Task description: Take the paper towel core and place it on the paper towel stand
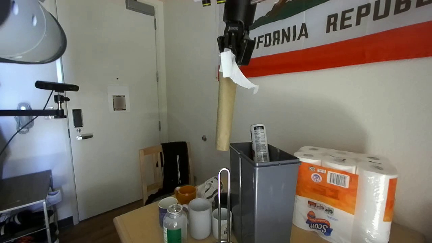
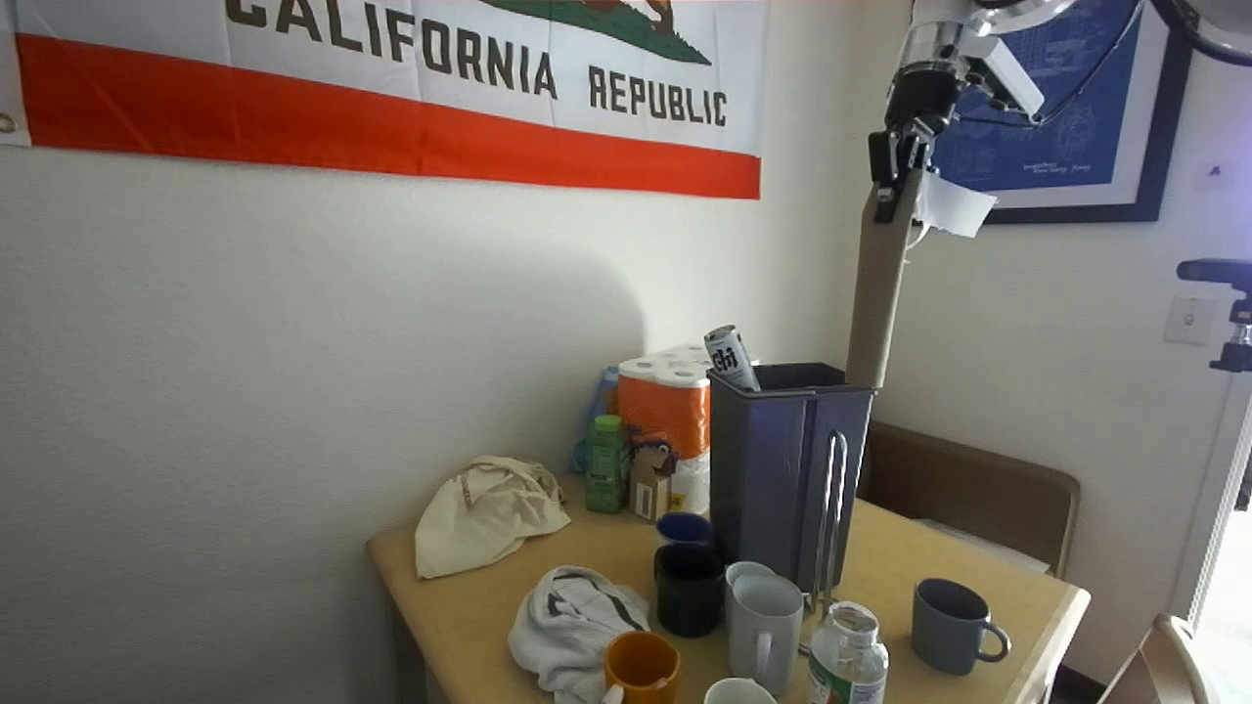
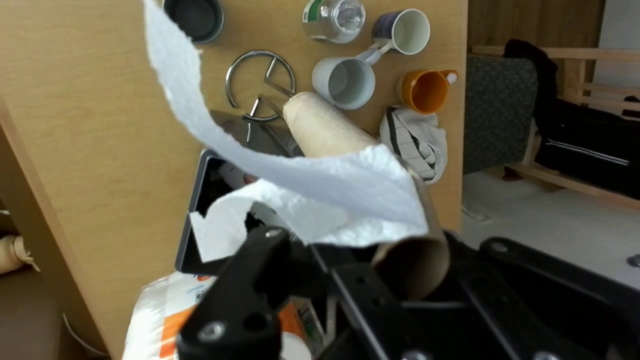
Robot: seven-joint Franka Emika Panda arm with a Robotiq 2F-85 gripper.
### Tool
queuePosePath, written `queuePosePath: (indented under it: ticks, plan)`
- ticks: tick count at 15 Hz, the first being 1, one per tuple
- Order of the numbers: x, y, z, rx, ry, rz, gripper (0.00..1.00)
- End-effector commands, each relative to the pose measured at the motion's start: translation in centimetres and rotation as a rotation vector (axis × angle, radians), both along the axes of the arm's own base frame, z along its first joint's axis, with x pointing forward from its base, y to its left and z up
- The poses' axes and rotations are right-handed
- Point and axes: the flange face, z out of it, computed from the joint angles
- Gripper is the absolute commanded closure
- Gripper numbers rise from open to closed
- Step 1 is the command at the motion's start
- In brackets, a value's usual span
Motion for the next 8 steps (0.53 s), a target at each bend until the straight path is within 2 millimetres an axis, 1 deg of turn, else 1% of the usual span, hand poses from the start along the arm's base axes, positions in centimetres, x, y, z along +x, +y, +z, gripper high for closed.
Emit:
queuePosePath:
  ticks: [1, 4, 8]
  plan:
    - [0.6, -0.2, -1.1, -0.008, -0.032, -0.002, 0.97]
    - [1.1, -0.5, -3.1, 0.011, -0.013, -0.019, 0.97]
    - [1.0, -0.5, -5.4, 0.031, 0.036, -0.029, 0.97]
